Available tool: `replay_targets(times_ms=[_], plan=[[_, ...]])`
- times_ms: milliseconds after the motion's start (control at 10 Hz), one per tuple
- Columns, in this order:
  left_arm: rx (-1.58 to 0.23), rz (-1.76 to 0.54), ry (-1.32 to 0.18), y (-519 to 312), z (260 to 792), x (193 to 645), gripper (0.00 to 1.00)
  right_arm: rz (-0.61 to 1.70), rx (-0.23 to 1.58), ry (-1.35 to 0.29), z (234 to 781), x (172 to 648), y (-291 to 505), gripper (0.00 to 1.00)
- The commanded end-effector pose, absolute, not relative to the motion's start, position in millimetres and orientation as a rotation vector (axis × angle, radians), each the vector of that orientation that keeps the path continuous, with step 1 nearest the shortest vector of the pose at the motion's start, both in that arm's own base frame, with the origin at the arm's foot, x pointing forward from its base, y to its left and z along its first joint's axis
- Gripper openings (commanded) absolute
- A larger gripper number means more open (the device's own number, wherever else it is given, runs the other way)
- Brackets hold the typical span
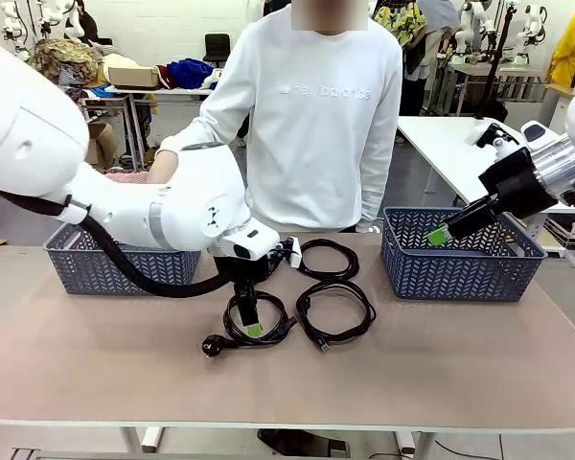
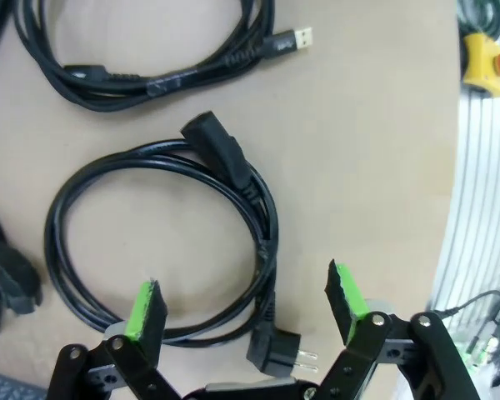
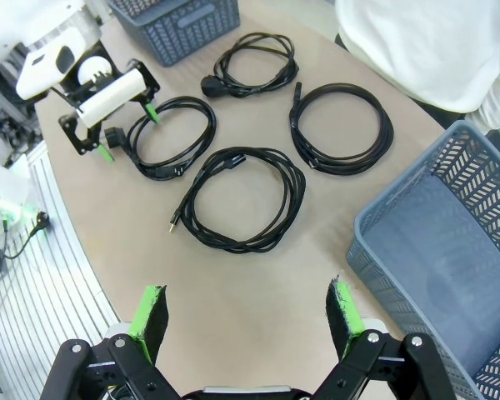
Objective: Organize the cables according to human instructions.
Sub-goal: Pick up a bundle of cables and place it in the basket indicated by the human.
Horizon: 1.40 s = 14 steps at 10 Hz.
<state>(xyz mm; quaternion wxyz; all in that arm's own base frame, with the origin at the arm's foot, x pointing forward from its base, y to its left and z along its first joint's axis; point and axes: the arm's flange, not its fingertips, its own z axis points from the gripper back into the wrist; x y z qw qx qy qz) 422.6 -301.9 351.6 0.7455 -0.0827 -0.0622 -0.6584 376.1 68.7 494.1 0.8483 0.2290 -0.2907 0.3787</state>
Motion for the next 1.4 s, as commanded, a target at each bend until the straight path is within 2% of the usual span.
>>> replay_targets(times_ms=[0,1300], plan=[[-0.118,-1.434,-0.115,-319,348,429,1.0,0.814,0.503,-0.628,494,380,67,1.0],[-0.096,-1.442,-0.019,-324,314,407,1.0,0.814,0.503,-0.628,494,380,67,1.0]])
